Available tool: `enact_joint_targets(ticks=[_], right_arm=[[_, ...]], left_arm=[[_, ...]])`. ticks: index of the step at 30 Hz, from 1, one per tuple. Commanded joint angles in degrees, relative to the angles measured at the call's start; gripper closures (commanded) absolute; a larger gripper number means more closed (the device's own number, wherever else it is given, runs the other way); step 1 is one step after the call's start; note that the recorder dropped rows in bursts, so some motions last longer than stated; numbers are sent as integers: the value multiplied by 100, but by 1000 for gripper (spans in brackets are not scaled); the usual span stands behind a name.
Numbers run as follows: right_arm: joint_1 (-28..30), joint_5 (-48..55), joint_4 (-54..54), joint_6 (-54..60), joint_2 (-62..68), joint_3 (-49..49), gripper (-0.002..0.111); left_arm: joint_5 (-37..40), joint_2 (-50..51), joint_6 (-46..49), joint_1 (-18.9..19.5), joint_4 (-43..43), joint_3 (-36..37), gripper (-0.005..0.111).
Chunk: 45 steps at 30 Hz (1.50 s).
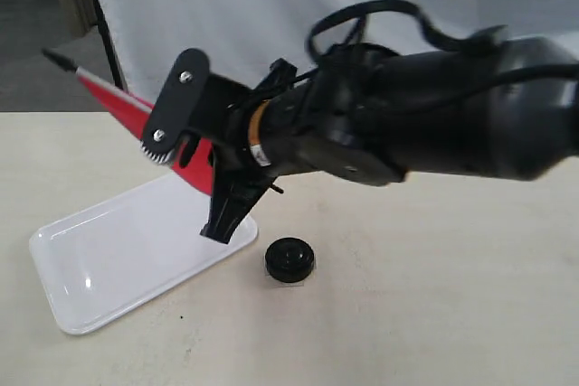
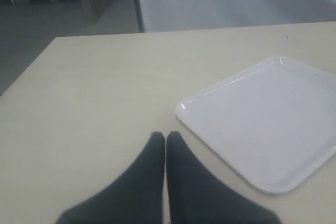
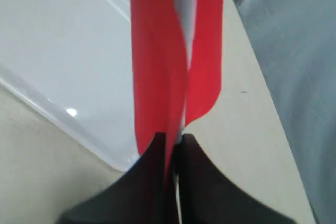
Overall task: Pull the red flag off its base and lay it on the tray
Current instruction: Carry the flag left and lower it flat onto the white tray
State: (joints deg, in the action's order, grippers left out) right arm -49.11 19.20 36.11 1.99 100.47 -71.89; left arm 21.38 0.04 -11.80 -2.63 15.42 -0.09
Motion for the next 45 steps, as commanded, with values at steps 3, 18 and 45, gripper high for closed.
enact_joint_targets(ticks=[3,18,45], right_arm=[[-876,2170,2502,-936,1451,-1352,109],[-1465,3484,4652,-334,3972,-3072,109],[-1378,3707,3067,-595,3401,-3061,52]], left_arm=[[2,-4,-14,2,-1,9,105],[2,-4,-14,2,-1,9,105],[2,-4,-14,2,-20,9,105]])
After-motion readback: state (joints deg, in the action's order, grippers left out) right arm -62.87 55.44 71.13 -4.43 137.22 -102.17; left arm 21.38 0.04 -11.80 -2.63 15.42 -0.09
